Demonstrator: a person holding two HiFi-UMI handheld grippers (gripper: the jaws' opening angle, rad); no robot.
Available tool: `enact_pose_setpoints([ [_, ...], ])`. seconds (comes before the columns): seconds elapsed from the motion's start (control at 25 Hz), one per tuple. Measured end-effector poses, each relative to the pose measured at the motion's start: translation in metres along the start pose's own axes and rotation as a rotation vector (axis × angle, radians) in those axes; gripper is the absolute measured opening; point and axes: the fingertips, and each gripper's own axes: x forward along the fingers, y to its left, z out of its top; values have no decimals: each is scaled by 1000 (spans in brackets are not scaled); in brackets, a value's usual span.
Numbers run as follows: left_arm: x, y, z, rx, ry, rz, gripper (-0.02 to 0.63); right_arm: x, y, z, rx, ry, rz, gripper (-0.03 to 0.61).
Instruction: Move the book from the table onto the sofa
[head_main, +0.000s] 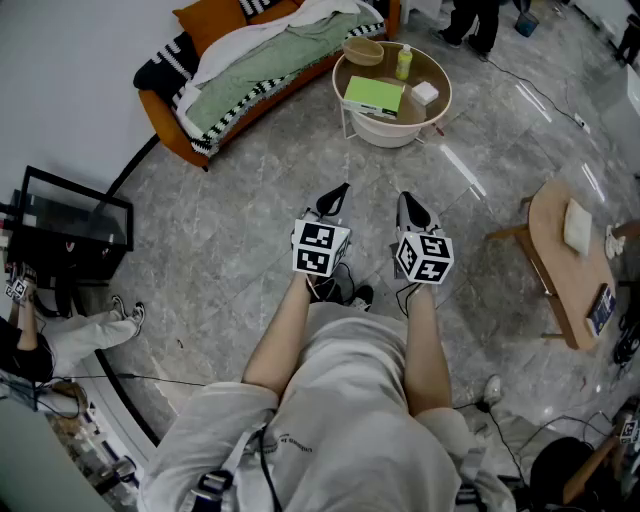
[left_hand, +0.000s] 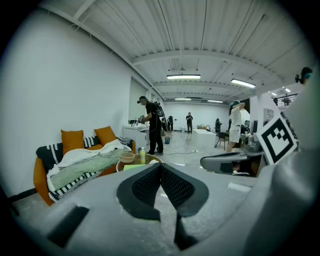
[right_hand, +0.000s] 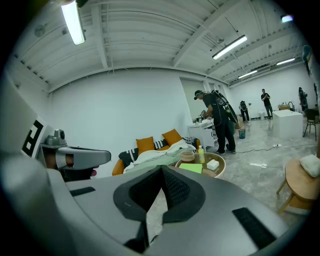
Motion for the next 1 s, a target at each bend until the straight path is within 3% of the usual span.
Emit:
enact_pose_setpoints([
  [0.24,11,10,-2,-14,-7,7,9,16,3,-1,-8,-3,0,5],
  [0.4,17,15,-14,-31,23,-13,9,21,-3,-4,-16,-1,-49,5],
  [0.52,22,23,-23,-66,33,-1,9,23,-11,-6,36,-28,-97,5],
  [0.68,35,29,-44,-120,55,28,9,27,-17,-14,110,-65,-99,5],
  [0.8,49,30,-60,-121,98,13,9,39,-17,-20,99,-47,-88,5],
  [1.0,73,59,-52,-143,117,-3,9,72,-14,-25,70,36,-89,5],
])
